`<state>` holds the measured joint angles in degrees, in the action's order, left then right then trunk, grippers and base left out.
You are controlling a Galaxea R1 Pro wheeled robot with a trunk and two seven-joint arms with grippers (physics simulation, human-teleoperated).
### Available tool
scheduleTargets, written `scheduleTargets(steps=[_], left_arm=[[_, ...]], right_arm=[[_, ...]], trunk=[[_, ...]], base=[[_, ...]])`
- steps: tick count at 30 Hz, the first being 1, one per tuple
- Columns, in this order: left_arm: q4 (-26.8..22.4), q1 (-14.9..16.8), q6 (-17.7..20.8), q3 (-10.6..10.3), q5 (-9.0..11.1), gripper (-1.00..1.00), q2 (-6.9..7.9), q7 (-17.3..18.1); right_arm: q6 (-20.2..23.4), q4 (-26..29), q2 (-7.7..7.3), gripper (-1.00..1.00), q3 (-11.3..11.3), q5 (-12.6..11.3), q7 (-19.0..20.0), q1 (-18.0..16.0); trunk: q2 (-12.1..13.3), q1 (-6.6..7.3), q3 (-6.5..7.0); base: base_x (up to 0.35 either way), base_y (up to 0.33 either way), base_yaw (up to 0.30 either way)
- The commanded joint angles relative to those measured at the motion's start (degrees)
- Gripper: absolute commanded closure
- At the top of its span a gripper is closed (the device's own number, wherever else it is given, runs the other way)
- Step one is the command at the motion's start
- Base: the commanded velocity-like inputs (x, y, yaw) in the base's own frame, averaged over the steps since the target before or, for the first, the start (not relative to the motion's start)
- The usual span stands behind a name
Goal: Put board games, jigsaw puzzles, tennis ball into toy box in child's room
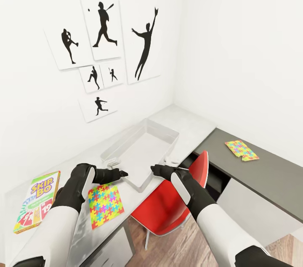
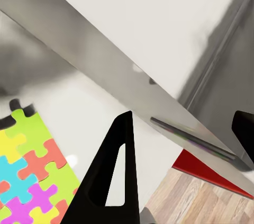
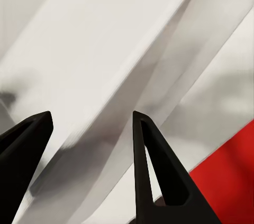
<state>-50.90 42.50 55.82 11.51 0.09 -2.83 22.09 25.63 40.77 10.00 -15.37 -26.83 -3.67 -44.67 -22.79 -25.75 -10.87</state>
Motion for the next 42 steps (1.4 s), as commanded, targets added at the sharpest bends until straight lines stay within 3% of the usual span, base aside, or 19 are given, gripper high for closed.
scheduleTargets(steps=[1,19,20,21,42], left_arm=[[0.0,0.0,0.6,0.3,0.3,1.00,-0.07,0.1],[0.0,0.0,0.6,0.3,0.3,1.00,-0.07,0.1],[0.0,0.0,0.6,0.3,0.3,-1.00,-0.07,0.1],[0.0,0.0,0.6,0.3,0.3,-1.00,-0.07,0.1],[0.0,0.0,0.7,0.4,0.3,-1.00,0.00,0.2]], right_arm=[[-0.6,0.2,0.00,1.00,-0.1,-1.1,-0.3,-0.1],[-0.6,0.2,0.00,1.00,-0.1,-1.2,-0.2,-0.1],[-0.6,0.2,0.00,1.00,-0.1,-1.2,-0.2,-0.1],[-0.6,0.2,0.00,-1.00,-0.1,-1.2,-0.3,-0.1],[-0.6,0.3,0.00,-1.00,-0.1,-1.1,-0.2,0.0]], trunk=[[-0.1,-0.03,-0.16],[-0.1,-0.03,-0.56],[-0.1,-0.03,-0.56],[-0.1,-0.03,-0.56],[-0.1,-0.03,-0.56]], base=[[0.000,0.000,0.000],[0.000,0.000,0.000],[0.000,0.000,0.000],[0.000,0.000,0.000],[0.000,0.000,0.000]])
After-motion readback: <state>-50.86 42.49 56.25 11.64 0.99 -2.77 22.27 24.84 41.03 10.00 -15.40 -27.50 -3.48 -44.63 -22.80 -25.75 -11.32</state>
